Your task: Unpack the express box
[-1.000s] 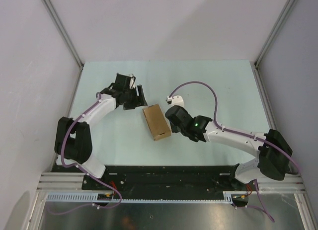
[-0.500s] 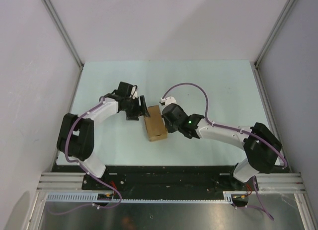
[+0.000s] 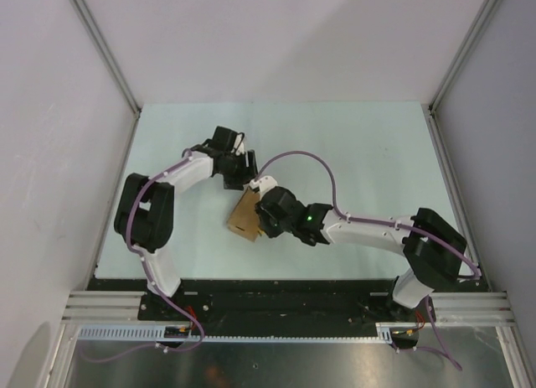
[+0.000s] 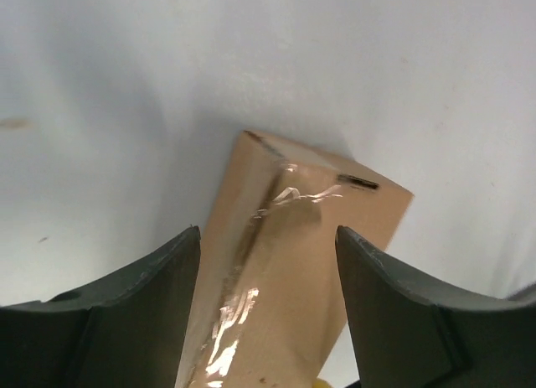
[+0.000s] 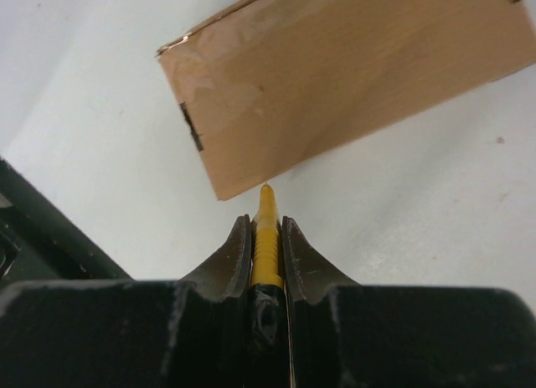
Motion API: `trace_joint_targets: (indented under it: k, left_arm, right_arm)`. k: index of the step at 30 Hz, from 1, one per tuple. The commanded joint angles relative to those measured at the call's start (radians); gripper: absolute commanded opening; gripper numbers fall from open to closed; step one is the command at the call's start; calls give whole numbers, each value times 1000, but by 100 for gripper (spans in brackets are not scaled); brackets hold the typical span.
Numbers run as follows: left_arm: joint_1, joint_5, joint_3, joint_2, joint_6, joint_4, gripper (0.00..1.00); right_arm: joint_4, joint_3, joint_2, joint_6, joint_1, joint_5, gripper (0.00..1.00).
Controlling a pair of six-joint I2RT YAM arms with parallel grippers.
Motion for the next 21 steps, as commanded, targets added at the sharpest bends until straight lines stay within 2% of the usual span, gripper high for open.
trace_joint_targets:
  k: [1,4,7,10,11,12,15,21]
  left_arm:
    - [67,-187,1,-80,-91,-20,71]
    - [94,-201,-60,-184,-84,-21,70]
    - [90,-154,-119,-299,-41,-20,66]
    - [72,-103,-183,-380,7,-18,53]
    - [64,-82,-214,-426,23,-18,39]
    - [52,-57,-226,-445,72,-15,33]
    - [-78,-17,-268,-497,160,-16,20]
    - [-296,-8,-318,-474,203,-17,17]
  right_arm:
    - [-9,21,-97,35,-32,89,0]
    - [-62,21,-168,30,-32,159,0]
    - [-42,23,-242,-2,-60,179,0]
    - [39,21,-243,-13,-145,130,0]
    - [88,24,-228,-14,-200,92,0]
    - [116,36,-193,-13,-228,68,0]
    - [197,120,-60,-10,-319,-58,0]
    - [253,286,166,-11,-385,-274,0]
